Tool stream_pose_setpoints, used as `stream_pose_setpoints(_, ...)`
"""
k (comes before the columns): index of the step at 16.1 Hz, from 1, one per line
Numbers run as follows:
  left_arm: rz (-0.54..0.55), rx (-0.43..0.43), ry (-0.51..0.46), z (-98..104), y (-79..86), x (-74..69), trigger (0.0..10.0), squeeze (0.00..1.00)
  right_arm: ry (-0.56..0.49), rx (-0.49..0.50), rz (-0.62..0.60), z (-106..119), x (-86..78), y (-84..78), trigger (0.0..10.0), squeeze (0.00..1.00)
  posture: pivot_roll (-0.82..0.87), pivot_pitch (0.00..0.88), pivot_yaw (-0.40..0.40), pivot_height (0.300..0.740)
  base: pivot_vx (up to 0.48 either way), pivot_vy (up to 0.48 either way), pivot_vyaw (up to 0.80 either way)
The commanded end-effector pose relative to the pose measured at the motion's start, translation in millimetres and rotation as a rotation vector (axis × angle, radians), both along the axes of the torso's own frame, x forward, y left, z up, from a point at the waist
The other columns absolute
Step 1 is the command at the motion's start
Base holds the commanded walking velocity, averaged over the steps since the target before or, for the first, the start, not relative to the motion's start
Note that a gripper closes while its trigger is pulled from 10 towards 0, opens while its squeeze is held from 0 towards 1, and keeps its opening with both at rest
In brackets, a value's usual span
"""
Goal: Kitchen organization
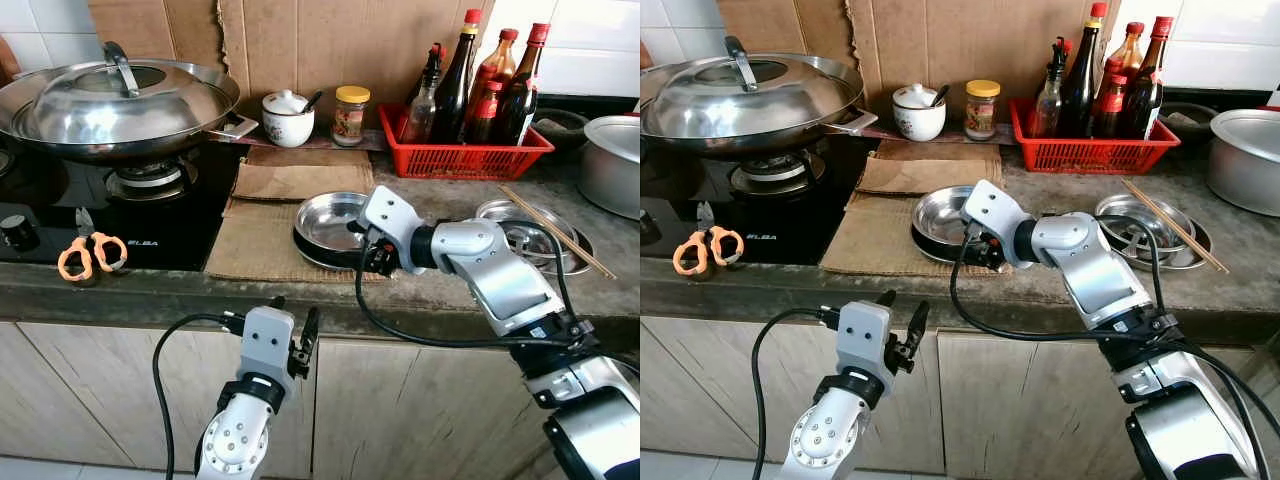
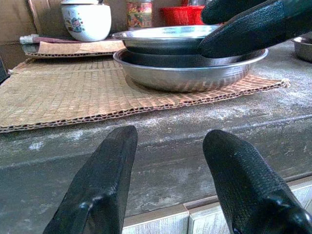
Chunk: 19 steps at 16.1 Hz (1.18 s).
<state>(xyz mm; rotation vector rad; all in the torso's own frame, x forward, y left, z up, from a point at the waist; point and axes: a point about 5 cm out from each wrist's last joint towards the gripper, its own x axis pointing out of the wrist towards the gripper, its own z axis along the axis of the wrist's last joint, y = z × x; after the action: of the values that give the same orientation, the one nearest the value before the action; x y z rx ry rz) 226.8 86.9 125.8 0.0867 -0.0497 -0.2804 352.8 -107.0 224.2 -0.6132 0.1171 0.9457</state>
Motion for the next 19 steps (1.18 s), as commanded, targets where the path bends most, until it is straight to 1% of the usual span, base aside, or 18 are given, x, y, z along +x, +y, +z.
stream_pose_setpoints(1, -0.005, 0.005, 0.003, -1, -2.2, 0.2, 10.0, 0.0, -0.035, -0.022, 0.004, 7, 1.8, 0.1, 10.0, 0.0, 0.08, 0.0, -0.07, 0.74, 0.0, 0.0, 0.0)
stream_pose_setpoints(6, -0.008, 0.005, 0.0, -1, -2.7, 1.0, 10.0, 0.0, -0.085, -0.086, 0.01, 8, 3.6, 0.5, 10.0, 0.0, 0.08, 0.0, -0.066, 0.74, 0.0, 0.0, 0.0)
stream_pose_setpoints(8, -0.007, 0.002, -0.002, 0, -2.8, 1.6, 10.0, 0.0, -0.111, -0.123, 0.016, 9, 4.1, 2.3, 10.0, 0.0, 0.08, 0.0, -0.06, 0.74, 0.0, 0.0, 0.0)
stream_pose_setpoints(10, -0.011, -0.001, -0.006, 1, -4.0, 1.6, 10.0, 0.0, -0.138, -0.182, 0.035, 8, 3.2, 6.0, 10.0, 0.0, 0.07, 0.0, -0.06, 0.74, 0.0, 0.0, 0.0)
stream_pose_setpoints(14, -0.008, -0.005, -0.009, 2, -3.8, 1.9, 10.0, 0.0, -0.159, -0.219, 0.031, 9, 5.3, 5.7, 10.0, 0.0, 0.07, 0.0, -0.062, 0.74, 0.0, 0.0, 0.0)
stream_pose_setpoints(18, -0.007, -0.011, -0.016, 4, -4.9, 3.0, 10.0, 0.0, -0.178, -0.275, 0.01, 12, 11.5, 5.5, 10.0, 0.0, 0.07, 0.0, -0.063, 0.74, 0.0, 0.0, 0.0)
stream_pose_setpoints(19, -0.006, -0.013, -0.017, 5, -4.8, 3.0, 10.0, 0.0, -0.182, -0.279, 0.011, 13, 11.9, 6.0, 8.5, 0.0, 0.07, 0.0, -0.063, 0.74, 0.0, 0.0, 0.0)
